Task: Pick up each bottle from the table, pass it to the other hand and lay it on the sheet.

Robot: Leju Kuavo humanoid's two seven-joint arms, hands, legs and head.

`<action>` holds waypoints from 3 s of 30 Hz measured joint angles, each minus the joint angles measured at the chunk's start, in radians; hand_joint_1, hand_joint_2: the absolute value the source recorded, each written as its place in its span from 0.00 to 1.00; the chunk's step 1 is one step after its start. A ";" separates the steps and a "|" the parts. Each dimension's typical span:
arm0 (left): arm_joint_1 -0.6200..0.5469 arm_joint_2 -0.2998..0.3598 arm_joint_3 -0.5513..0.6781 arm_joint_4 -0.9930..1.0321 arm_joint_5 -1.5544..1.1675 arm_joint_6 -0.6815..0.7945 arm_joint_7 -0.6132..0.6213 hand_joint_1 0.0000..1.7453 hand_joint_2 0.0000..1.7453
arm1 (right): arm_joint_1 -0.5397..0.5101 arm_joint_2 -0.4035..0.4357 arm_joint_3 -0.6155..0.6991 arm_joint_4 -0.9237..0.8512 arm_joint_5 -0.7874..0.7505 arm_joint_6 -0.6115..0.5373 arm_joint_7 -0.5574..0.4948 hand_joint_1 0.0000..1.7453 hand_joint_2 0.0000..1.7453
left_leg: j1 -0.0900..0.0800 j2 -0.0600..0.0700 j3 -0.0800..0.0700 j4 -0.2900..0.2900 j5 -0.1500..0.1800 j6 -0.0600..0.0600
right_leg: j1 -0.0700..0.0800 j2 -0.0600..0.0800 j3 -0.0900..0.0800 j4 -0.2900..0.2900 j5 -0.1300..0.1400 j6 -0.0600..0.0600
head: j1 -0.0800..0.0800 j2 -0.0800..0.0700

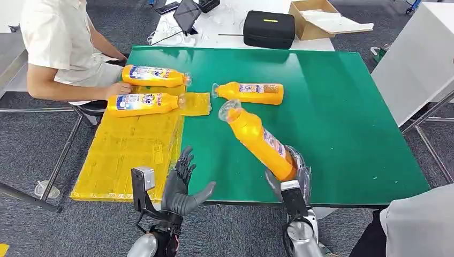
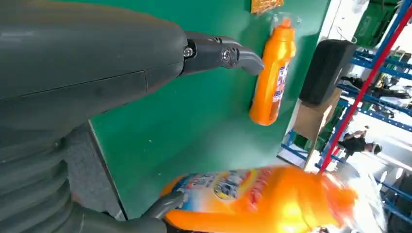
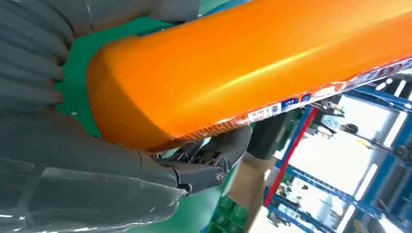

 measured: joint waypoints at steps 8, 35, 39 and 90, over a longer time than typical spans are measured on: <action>0.001 0.000 0.002 -0.001 0.066 -0.022 -0.008 0.00 1.00 | 0.001 0.010 0.058 -0.011 -0.002 0.002 0.000 1.00 1.00 | 0.000 0.000 0.000 0.000 0.000 0.000 | 0.000 0.000 0.000 0.000 0.000 0.000 | 0.000 0.000; -0.085 -0.017 0.016 -0.005 0.140 -0.056 -0.060 0.00 1.00 | -0.079 0.068 0.396 0.103 0.002 0.007 0.000 0.99 1.00 | 0.000 0.000 -0.001 0.000 0.001 0.000 | 0.000 0.000 -0.001 0.000 0.000 0.000 | 0.000 0.000; -0.086 -0.020 0.027 -0.011 0.155 -0.056 -0.072 0.49 1.00 | -0.087 0.069 0.425 0.114 -0.009 0.009 0.000 0.98 1.00 | 0.000 0.000 -0.001 0.000 0.001 0.000 | 0.000 0.000 -0.001 0.000 0.000 0.000 | 0.000 0.000; -0.071 0.045 0.275 0.027 -0.844 0.462 -0.021 1.00 1.00 | 0.109 0.047 0.137 -0.219 0.224 -0.242 0.000 0.00 1.00 | 0.000 0.000 -0.002 0.000 0.001 0.000 | 0.000 0.000 -0.002 0.000 0.001 0.000 | 0.000 0.000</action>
